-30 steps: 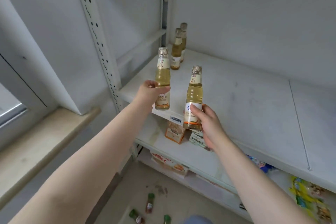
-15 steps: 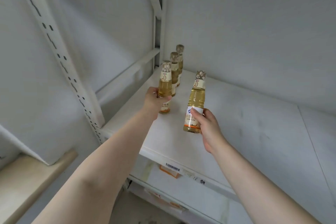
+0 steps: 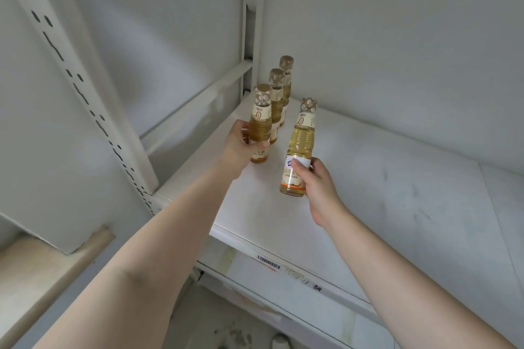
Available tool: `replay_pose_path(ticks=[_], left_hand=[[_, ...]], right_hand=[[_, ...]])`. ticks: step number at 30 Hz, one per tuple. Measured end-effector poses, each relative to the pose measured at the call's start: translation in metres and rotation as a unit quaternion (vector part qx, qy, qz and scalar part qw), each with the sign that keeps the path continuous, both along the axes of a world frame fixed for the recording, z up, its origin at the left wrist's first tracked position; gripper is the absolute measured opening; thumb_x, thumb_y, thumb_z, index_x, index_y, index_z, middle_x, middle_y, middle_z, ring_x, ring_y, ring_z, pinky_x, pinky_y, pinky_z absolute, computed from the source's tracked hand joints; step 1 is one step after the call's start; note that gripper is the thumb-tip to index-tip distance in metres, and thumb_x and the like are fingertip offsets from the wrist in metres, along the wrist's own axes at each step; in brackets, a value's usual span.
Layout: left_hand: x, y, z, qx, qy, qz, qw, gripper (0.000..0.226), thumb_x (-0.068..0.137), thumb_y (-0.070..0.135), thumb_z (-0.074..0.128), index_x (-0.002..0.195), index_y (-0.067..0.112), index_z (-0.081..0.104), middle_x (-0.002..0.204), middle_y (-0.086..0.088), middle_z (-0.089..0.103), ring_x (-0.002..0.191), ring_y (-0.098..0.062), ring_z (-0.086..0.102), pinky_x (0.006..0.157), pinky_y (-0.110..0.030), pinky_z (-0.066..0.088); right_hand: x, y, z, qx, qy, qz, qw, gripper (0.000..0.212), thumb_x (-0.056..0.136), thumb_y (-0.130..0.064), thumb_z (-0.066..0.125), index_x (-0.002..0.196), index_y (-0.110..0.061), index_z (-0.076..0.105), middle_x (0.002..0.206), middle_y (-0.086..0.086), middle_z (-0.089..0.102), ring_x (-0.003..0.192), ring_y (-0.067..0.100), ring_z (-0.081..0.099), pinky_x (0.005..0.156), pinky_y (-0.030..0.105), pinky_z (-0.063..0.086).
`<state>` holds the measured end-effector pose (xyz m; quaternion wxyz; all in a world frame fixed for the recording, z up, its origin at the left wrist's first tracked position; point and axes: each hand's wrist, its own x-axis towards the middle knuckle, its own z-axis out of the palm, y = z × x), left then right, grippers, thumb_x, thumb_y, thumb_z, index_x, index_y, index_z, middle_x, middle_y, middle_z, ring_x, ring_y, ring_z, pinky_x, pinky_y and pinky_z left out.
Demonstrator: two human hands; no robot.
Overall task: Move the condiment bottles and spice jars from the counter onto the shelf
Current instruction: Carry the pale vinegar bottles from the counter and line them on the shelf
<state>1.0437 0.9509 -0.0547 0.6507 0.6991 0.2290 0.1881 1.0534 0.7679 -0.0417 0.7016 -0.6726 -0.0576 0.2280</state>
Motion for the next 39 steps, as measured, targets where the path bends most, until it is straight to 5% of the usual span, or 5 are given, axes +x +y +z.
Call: replay_pose_path(ticks=[10, 18, 23, 31, 39], left_hand=[[-0.021, 0.004, 0.005, -0.025, 0.03, -0.016, 0.999, 0.078, 0.077, 0.005, 0.076, 0.143, 0.016, 0.035, 0.139, -0.009, 0.049, 0.132, -0.022, 0.043, 0.097, -0.029, 0.038], [-0.09, 0.015, 0.023, -0.039, -0.012, -0.08, 0.996, 0.058, 0.082, 0.052, 0.062, 0.132, 0.025, 0.054, 0.136, 0.01, 0.054, 0.127, -0.007, 0.047, 0.11, -0.034, 0.036], [-0.101, 0.021, 0.037, -0.022, -0.044, -0.073, 0.996, 0.03, 0.079, 0.047, 0.067, 0.107, 0.035, 0.065, 0.116, 0.007, 0.068, 0.115, -0.017, 0.061, 0.1, -0.036, 0.048], [-0.084, 0.025, 0.045, 0.021, -0.053, -0.062, 0.996, 0.024, 0.088, 0.023, 0.068, 0.11, 0.015, 0.066, 0.097, 0.002, 0.07, 0.091, -0.012, 0.066, 0.087, -0.029, 0.055], [-0.062, 0.026, 0.041, 0.045, -0.049, -0.064, 0.996, 0.019, 0.084, 0.028, 0.071, 0.102, 0.024, 0.067, 0.103, 0.001, 0.071, 0.101, -0.019, 0.067, 0.094, -0.039, 0.053]], right_hand=[[-0.012, -0.001, -0.003, 0.003, -0.023, 0.015, 1.0, 0.034, 0.09, -0.016, 0.063, 0.12, -0.01, 0.05, 0.101, 0.002, 0.064, 0.086, 0.011, 0.063, 0.075, 0.025, 0.05], [-0.041, 0.043, -0.009, -0.029, -0.119, 0.074, 0.99, 0.042, 0.079, -0.008, 0.074, 0.113, -0.012, 0.049, 0.099, 0.0, 0.064, 0.086, 0.006, 0.061, 0.075, 0.018, 0.051], [-0.046, 0.072, -0.019, -0.064, -0.17, 0.087, 0.98, 0.046, 0.075, -0.014, 0.078, 0.11, -0.02, 0.049, 0.11, 0.004, 0.063, 0.102, 0.02, 0.059, 0.087, 0.034, 0.051], [-0.034, 0.09, -0.029, -0.085, -0.221, 0.016, 0.971, 0.046, 0.071, -0.014, 0.08, 0.108, -0.019, 0.052, 0.111, 0.01, 0.062, 0.104, 0.024, 0.059, 0.09, 0.041, 0.052], [-0.021, 0.093, -0.033, -0.113, -0.227, -0.062, 0.965, 0.067, 0.062, -0.015, 0.087, 0.113, -0.011, 0.045, 0.113, 0.013, 0.054, 0.094, 0.021, 0.061, 0.083, 0.034, 0.054]])
